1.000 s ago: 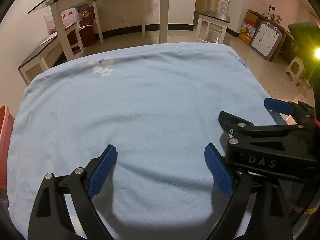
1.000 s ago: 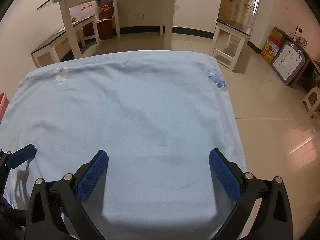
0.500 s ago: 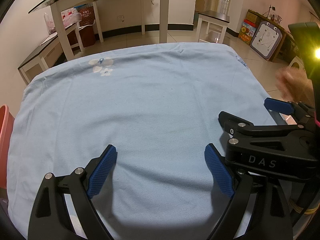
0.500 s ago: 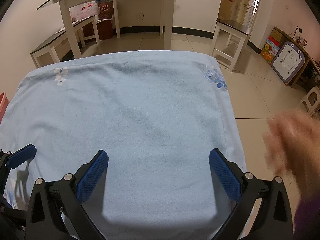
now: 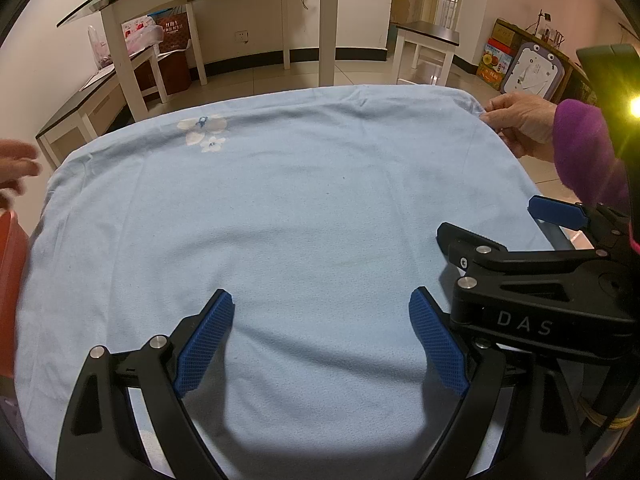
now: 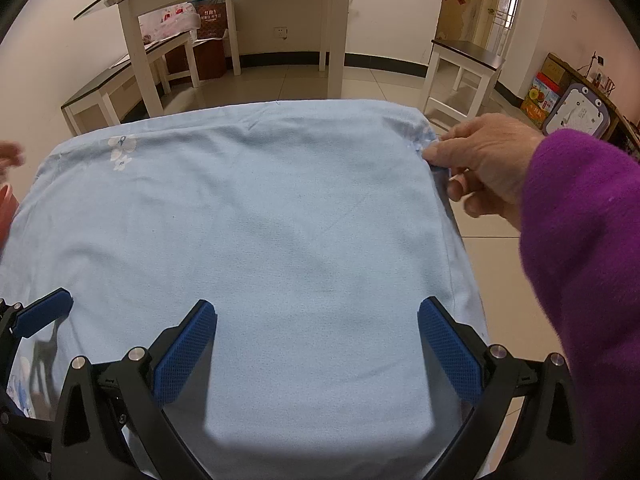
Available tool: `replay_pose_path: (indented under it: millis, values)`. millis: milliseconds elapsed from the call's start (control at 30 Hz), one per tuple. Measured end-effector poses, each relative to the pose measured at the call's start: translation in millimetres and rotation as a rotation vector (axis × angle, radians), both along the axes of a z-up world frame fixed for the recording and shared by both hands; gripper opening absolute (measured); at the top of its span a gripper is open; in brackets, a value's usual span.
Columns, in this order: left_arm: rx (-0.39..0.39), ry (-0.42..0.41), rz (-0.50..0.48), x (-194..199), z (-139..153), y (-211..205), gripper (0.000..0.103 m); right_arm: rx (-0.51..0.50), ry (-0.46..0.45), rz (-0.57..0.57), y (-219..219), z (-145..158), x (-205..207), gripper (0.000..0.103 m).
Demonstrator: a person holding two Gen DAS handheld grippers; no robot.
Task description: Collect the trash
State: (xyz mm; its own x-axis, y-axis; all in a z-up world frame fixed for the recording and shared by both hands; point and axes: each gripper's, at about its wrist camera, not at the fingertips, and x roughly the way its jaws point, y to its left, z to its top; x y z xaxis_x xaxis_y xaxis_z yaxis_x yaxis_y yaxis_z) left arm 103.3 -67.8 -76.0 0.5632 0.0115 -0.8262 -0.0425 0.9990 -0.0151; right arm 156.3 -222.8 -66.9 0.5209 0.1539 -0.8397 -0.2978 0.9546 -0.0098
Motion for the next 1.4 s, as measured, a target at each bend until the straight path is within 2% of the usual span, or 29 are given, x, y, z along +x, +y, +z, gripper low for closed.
replay_pose_path:
  millis: [467, 1033, 1400]
  values:
    - [0.000, 0.000, 0.000, 1, 0, 0, 0.091, 0.000, 0.001, 0.009, 2, 0, 0, 0.100]
    - [0.006, 0.001, 0.020, 14, -2, 1, 0.092, 0.007, 0.005, 0.025, 18, -1, 32, 0.100]
    - [0.006, 0.001, 0.021, 16, -1, -3, 0.092, 0.008, 0.004, 0.023, 16, -2, 31, 0.100]
